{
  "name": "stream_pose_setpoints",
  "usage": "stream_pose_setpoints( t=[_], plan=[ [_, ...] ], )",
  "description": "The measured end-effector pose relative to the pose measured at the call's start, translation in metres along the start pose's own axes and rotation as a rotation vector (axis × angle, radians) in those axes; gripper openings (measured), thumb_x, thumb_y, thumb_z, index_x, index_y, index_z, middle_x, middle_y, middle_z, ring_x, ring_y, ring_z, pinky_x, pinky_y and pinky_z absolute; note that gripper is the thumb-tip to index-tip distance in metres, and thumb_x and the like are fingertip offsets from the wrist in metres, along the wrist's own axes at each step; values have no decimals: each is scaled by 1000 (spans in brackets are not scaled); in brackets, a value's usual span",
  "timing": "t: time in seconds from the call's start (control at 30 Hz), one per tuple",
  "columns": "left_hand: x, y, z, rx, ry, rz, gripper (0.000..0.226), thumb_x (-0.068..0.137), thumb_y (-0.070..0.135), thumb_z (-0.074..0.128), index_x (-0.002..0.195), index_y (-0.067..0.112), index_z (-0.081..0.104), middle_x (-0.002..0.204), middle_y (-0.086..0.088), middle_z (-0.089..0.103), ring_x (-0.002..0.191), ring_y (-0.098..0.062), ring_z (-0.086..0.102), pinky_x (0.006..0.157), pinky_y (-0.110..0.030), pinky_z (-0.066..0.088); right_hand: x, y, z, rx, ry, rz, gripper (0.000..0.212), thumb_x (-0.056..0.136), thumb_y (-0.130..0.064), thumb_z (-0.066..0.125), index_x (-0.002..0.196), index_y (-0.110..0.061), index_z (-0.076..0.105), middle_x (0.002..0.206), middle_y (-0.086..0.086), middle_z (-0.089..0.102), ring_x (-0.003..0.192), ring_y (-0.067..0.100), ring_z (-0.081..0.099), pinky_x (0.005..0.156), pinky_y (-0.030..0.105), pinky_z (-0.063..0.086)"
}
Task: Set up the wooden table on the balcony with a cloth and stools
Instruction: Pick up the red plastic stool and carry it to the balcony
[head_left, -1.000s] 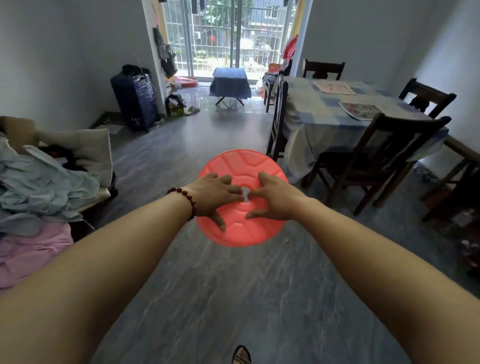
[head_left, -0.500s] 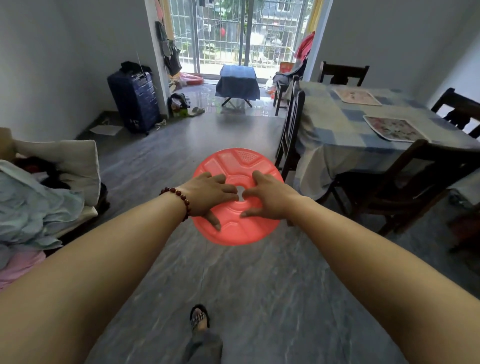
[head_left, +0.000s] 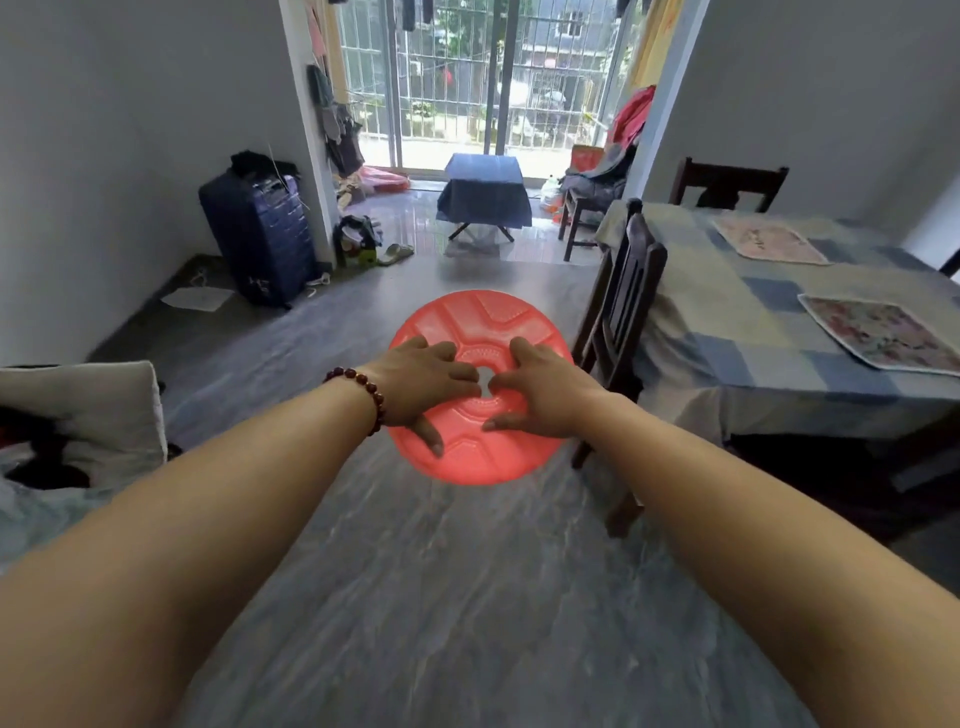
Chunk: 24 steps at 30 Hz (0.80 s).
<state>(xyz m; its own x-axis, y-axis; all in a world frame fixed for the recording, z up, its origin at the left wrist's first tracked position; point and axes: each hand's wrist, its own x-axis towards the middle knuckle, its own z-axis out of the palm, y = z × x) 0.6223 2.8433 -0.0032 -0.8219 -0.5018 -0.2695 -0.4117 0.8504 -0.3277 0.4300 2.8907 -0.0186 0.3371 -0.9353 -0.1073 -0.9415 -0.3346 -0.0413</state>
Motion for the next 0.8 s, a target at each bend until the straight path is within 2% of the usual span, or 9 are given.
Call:
stream_pose_setpoints(
  t=[0.2,0.37,0.8],
  plan=[
    [79,-69,14,-34,-36,44,91,70,73,55,145,30,26,148,11,28,122,-21,35,93,-37,34,82,63,1,-12,-55,28,65,76,-68,57,128,-29,55,121,9,36,112,33,45,101,37,37],
    [162,-135,24,-37,-28,25,90,72,71,56,145,29,25,149,10,27,124,-22,34,92,-37,34,166,133,-1,-30,-22,31,66,76,-69,56,128,-29,56,121,9,36,111,33,45,100,39,38],
    [359,-297,-2,12,-8,24,90,71,74,53,145,32,26,145,12,32,120,-20,37,94,-37,34,346,307,-52,-20,-22,41,62,78,-67,56,128,-31,55,123,7,35,113,30,41,103,41,36]
  ],
)
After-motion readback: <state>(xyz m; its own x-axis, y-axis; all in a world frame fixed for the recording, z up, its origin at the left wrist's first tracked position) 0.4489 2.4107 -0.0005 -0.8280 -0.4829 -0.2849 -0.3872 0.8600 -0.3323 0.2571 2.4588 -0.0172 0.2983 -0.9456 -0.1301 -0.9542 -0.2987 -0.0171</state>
